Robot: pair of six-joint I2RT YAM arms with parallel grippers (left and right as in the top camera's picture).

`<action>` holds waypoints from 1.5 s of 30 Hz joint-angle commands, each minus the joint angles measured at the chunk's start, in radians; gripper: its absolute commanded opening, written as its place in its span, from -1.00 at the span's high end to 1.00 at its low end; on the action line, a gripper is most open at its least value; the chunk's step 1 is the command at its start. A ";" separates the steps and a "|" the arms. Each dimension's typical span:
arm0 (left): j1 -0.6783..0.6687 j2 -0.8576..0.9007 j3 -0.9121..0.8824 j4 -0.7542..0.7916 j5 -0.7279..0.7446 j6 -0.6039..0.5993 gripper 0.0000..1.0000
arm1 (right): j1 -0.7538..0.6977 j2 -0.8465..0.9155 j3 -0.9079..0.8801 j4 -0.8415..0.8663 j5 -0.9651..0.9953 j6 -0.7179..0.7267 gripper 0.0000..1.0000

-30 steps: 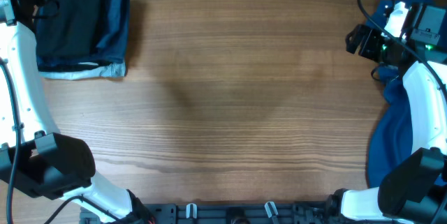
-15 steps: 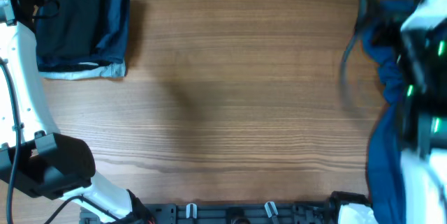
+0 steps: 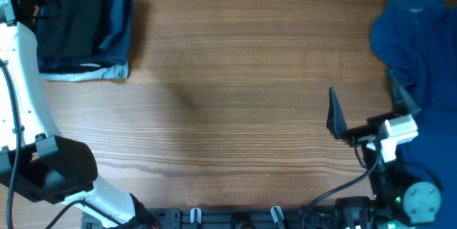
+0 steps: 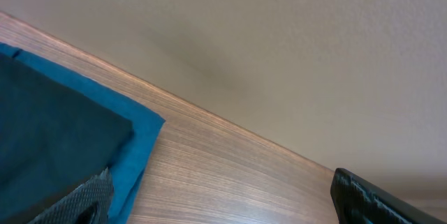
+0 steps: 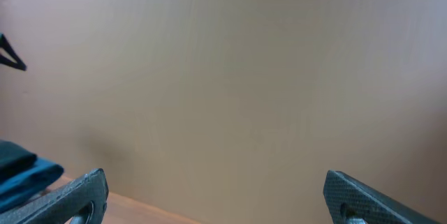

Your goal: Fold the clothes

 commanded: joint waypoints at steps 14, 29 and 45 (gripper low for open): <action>-0.005 0.004 -0.004 0.002 0.001 0.009 -0.99 | 0.005 -0.248 -0.337 0.042 0.160 0.305 -0.99; -0.005 0.004 -0.004 0.002 0.001 0.009 -1.00 | 0.005 -0.246 -0.364 -0.256 0.174 0.348 -1.00; -0.005 0.004 -0.004 0.002 0.001 0.009 -0.99 | 0.005 -0.246 -0.364 -0.255 0.174 0.348 -1.00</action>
